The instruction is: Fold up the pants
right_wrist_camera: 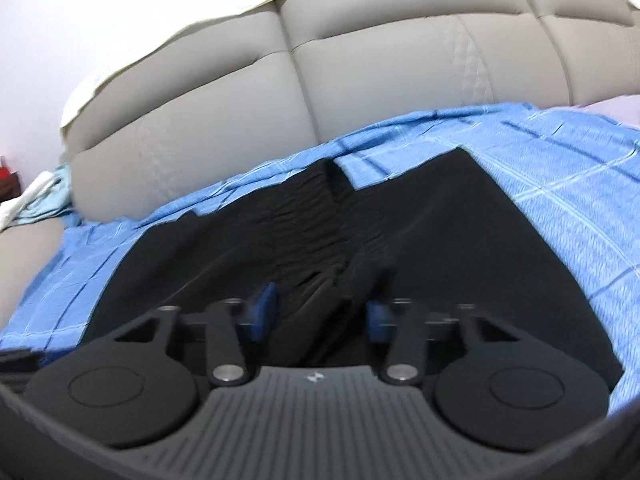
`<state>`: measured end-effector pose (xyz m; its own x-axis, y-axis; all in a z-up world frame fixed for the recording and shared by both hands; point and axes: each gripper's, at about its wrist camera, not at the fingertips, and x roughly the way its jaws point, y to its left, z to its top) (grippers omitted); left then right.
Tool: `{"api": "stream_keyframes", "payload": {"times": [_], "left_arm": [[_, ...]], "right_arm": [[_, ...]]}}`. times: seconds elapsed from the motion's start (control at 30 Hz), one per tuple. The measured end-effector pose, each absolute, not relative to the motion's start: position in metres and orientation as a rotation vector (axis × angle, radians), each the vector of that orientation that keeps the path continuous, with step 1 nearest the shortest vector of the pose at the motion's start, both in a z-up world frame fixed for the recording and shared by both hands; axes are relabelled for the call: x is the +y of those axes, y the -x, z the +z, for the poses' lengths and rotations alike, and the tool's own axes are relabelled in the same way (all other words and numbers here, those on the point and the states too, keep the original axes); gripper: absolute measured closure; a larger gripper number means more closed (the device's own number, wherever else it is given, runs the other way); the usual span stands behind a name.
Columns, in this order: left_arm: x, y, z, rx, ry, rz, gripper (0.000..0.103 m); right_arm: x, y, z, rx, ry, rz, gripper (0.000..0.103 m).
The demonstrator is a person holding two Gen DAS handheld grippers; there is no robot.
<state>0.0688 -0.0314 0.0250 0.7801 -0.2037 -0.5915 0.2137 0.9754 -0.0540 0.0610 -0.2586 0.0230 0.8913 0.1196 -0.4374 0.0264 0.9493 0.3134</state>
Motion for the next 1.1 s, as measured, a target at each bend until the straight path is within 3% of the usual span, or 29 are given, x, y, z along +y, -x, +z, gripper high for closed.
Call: {"api": "stream_keyframes", "payload": {"times": [0.03,0.13,0.63,0.7,0.77,0.83,0.97,1.1], "left_arm": [[-0.031,-0.069,0.029,0.636,-0.003,-0.230,0.062],[-0.032,-0.066,0.038,0.609,0.018,-0.251,0.062],[-0.053,-0.054,0.026,0.677,-0.045,-0.369,0.063],[-0.052,-0.053,0.032,0.688,-0.051,-0.375,0.060],[-0.044,-0.060,0.045,0.680,-0.008,-0.404,0.052],[-0.032,-0.073,0.060,0.640,0.043,-0.414,0.042],[-0.019,-0.118,0.080,0.590,0.048,-0.352,0.036],[-0.020,-0.166,0.069,0.663,0.056,-0.282,0.036]], "right_arm": [[-0.262,-0.062,0.026,0.449,-0.341,0.041,0.075],[-0.264,-0.045,0.039,0.348,-0.272,-0.044,0.078],[-0.272,-0.009,0.024,0.341,-0.006,-0.362,0.071],[-0.278,-0.018,0.021,0.405,-0.018,-0.385,0.064],[-0.284,-0.018,0.024,0.430,-0.039,-0.405,0.034],[-0.289,-0.013,0.038,0.372,-0.029,-0.430,0.018],[-0.304,-0.028,0.069,0.327,0.044,-0.354,0.003],[-0.322,-0.083,0.076,0.449,0.062,-0.200,0.000]]}}
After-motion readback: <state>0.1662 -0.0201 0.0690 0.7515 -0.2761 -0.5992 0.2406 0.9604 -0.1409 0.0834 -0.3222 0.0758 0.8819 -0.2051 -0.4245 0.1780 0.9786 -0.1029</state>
